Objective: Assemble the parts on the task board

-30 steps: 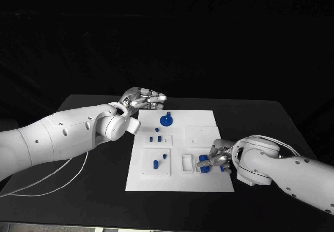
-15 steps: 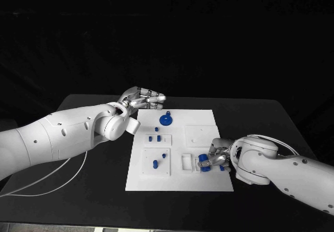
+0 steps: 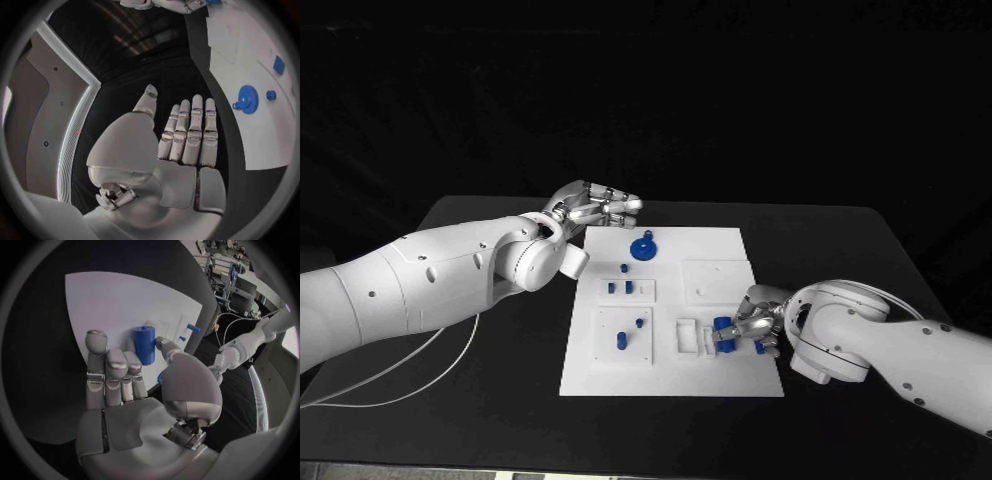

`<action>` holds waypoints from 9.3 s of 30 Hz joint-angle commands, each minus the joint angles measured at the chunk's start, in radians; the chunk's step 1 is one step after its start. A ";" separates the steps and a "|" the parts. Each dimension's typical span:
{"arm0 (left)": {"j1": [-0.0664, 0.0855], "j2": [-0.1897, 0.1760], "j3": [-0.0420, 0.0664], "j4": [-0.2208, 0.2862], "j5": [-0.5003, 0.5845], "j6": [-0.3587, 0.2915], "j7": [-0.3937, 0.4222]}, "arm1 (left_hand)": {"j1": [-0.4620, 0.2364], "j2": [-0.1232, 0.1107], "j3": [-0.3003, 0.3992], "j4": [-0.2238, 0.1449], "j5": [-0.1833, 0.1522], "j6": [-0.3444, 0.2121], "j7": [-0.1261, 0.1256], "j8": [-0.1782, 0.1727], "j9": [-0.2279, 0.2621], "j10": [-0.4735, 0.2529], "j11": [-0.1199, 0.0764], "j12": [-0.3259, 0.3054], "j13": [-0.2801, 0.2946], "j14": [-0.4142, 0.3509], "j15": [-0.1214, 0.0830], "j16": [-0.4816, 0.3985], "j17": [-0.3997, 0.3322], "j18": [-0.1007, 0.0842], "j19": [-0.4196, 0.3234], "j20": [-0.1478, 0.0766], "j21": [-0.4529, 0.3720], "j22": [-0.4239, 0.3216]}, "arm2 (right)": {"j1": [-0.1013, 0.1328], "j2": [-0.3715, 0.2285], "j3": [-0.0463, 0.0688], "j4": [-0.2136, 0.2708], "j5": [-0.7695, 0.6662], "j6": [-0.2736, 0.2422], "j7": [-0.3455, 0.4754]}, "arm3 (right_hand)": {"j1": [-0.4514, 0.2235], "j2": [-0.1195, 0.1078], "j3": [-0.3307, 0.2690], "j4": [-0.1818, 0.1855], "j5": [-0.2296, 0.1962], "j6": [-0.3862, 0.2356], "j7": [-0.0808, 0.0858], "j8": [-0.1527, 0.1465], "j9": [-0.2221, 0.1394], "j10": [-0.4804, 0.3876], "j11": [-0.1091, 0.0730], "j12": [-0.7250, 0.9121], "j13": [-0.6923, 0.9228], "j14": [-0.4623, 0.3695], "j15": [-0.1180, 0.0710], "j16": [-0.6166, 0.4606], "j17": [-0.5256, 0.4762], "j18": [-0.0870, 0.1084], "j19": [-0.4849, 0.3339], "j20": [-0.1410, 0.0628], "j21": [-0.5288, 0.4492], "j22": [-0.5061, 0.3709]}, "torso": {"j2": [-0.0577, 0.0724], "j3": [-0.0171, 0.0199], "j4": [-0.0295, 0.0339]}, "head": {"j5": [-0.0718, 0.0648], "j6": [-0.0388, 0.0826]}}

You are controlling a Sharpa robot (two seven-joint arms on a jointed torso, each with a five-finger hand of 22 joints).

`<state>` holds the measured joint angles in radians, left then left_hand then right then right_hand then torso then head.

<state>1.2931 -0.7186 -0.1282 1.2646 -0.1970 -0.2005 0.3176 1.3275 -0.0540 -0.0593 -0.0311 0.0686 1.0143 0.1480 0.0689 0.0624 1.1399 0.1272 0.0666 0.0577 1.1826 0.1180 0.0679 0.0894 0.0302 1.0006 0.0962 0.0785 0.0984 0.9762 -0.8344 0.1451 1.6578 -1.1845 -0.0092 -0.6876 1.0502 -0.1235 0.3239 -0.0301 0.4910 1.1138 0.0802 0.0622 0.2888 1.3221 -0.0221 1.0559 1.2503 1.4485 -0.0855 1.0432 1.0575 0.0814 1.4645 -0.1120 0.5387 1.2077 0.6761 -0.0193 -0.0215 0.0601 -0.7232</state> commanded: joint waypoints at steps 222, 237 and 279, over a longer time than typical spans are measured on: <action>0.001 -0.010 -0.001 0.001 -0.029 0.032 -0.046 | -0.004 0.028 0.000 -0.001 0.022 -0.014 0.002 0.002 0.001 -0.013 0.003 -0.004 0.001 -0.004 -0.002 -0.004 0.003 -0.007 0.004 0.005 0.015 -0.018 | -0.015 -0.113 0.094 0.033 -0.225 0.196 -0.069 | 0.033 -0.088 -0.007 0.197 -0.443 0.113 -0.044 0.003 -0.027 0.032 -0.021 -0.018 -0.001 0.011 -0.010 -0.039 0.024 -0.021 0.047 -0.009 0.020 0.029 | 0.001 -0.0003 -0.0009 | -0.048 -0.016; 0.001 -0.010 -0.001 0.001 -0.030 0.036 -0.051 | -0.004 0.026 -0.001 0.002 0.021 -0.016 0.003 0.001 0.001 -0.015 0.004 -0.004 0.001 -0.005 -0.002 -0.004 0.003 -0.007 0.004 0.004 0.015 -0.017 | -0.014 -0.076 0.082 -0.004 -0.205 0.269 -0.072 | 0.013 -0.093 0.046 0.128 -0.396 0.099 -0.046 0.002 0.052 0.021 -0.021 -0.038 -0.018 0.010 -0.007 -0.042 0.014 -0.017 0.045 -0.003 0.007 0.027 | 0.001 0.0008 -0.0012 | -0.047 -0.019; 0.001 -0.014 -0.001 0.008 -0.033 0.045 -0.063 | -0.006 0.024 0.002 0.010 0.020 -0.024 0.005 0.001 0.001 -0.018 0.005 -0.004 0.001 -0.005 -0.001 -0.004 0.003 -0.006 0.004 0.005 0.015 -0.017 | -0.021 0.004 -0.015 -0.084 -0.334 0.229 -0.074 | 0.124 0.021 0.167 -0.088 -0.294 0.037 -0.029 0.000 0.122 -0.016 -0.015 -0.074 -0.055 0.006 -0.004 -0.055 0.008 -0.014 0.045 -0.001 -0.010 0.030 | 0.001 0.0016 -0.0014 | -0.044 -0.027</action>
<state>1.2932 -0.7331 -0.1301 1.2706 -0.2275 -0.1702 0.2518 1.3236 -0.0340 -0.0566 -0.0283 0.0925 0.9966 0.1551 0.0689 0.0624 1.1258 0.1343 0.0666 0.0577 1.1826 0.1179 0.0679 0.0915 0.0303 1.0005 0.0963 0.0904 0.0822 0.9799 -0.8298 0.1518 1.5972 -1.4653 0.1955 -0.6717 1.1264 -0.1544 0.4753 -0.1012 0.1896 1.1562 0.0457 0.0649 0.9532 1.3112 -0.0388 0.9815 1.1968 1.4553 -0.0929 0.9948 1.0647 0.0685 1.4667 -0.1141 0.5327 1.2374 0.6766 -0.0185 -0.0235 0.0167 -0.7502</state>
